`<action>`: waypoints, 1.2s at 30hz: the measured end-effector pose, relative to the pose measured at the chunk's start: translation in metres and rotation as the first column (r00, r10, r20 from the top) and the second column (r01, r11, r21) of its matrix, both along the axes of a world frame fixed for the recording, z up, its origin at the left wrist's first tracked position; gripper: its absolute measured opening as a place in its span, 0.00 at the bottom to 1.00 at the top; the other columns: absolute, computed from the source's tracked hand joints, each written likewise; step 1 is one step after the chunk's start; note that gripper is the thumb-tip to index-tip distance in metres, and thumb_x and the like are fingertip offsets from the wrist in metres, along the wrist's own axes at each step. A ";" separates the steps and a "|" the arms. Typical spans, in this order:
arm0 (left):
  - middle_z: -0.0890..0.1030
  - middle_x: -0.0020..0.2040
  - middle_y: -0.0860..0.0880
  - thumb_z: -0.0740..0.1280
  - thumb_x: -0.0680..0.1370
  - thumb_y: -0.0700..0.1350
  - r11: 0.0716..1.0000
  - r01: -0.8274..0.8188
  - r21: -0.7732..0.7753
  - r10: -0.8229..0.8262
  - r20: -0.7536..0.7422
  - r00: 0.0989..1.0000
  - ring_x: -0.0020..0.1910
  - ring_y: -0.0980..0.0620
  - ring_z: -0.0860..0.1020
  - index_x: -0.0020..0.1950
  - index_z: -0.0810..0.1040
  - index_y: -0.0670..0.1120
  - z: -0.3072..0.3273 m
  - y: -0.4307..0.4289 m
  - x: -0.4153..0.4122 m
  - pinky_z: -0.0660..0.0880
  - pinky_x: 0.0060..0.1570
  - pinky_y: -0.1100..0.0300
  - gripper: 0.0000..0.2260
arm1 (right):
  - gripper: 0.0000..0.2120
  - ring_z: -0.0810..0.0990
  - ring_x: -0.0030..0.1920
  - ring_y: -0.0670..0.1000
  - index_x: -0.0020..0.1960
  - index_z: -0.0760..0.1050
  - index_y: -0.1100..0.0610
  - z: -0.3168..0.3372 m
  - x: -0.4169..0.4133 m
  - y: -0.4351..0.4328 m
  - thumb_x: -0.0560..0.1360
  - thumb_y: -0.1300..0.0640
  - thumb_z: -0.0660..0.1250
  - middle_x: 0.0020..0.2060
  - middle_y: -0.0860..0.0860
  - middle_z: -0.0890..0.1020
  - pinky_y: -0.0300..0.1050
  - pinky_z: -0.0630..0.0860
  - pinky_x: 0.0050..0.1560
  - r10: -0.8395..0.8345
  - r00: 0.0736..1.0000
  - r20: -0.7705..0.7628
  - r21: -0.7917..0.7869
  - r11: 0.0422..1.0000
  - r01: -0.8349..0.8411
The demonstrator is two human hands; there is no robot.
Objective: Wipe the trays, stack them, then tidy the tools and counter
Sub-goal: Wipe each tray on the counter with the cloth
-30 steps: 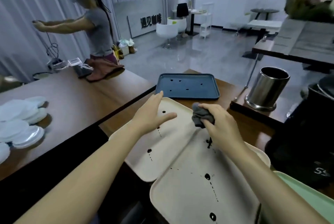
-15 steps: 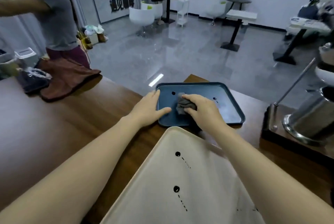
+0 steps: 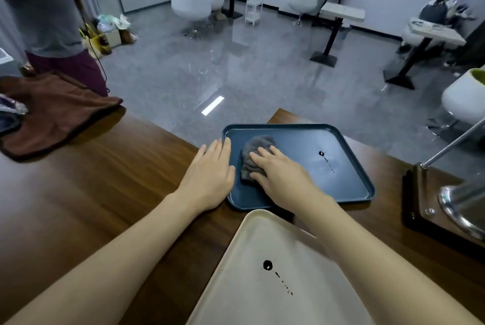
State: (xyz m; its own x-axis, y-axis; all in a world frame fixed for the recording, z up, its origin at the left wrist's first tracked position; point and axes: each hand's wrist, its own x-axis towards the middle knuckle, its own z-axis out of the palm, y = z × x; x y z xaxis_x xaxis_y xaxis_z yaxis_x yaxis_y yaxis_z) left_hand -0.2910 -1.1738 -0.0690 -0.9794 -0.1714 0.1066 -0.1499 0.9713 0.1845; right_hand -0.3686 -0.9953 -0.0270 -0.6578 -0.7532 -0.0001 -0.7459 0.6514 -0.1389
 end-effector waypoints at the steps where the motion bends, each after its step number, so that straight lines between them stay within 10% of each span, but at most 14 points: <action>1: 0.57 0.82 0.41 0.45 0.83 0.53 1.000 0.000 -0.017 0.001 0.007 1.000 0.82 0.47 0.54 0.83 0.47 0.39 -0.001 0.000 0.000 0.52 0.80 0.48 0.31 | 0.18 0.64 0.73 0.53 0.70 0.67 0.51 -0.002 -0.008 -0.010 0.83 0.47 0.59 0.69 0.46 0.71 0.53 0.75 0.58 0.001 1.000 -0.010 -0.010 1.000 -0.001; 17: 0.54 0.83 0.43 0.45 0.80 0.50 0.998 -0.013 0.054 0.014 -0.028 1.000 0.82 0.49 0.52 0.83 0.47 0.37 0.005 0.009 0.007 0.48 0.80 0.49 0.33 | 0.21 0.63 0.72 0.56 0.71 0.68 0.58 -0.005 -0.062 0.029 0.84 0.46 0.53 0.70 0.53 0.70 0.54 0.67 0.65 -0.306 0.952 -0.008 0.002 0.952 0.306; 28: 0.54 0.83 0.44 0.52 0.85 0.46 0.997 -0.002 0.082 0.006 -0.050 0.999 0.82 0.50 0.51 0.83 0.48 0.39 0.006 0.008 0.008 0.48 0.81 0.50 0.29 | 0.18 0.66 0.71 0.57 0.69 0.70 0.57 -0.017 -0.026 -0.065 0.84 0.50 0.55 0.69 0.52 0.73 0.52 0.70 0.65 0.014 0.997 -0.078 -0.126 0.992 -0.024; 36: 0.52 0.84 0.44 0.51 0.84 0.43 0.998 0.001 0.064 0.003 -0.053 0.999 0.82 0.49 0.50 0.83 0.46 0.38 0.010 0.011 0.012 0.46 0.80 0.50 0.28 | 0.19 0.65 0.71 0.56 0.71 0.68 0.56 -0.013 -0.080 0.014 0.84 0.50 0.54 0.69 0.52 0.71 0.55 0.68 0.64 -0.326 0.945 -0.007 -0.078 0.943 0.324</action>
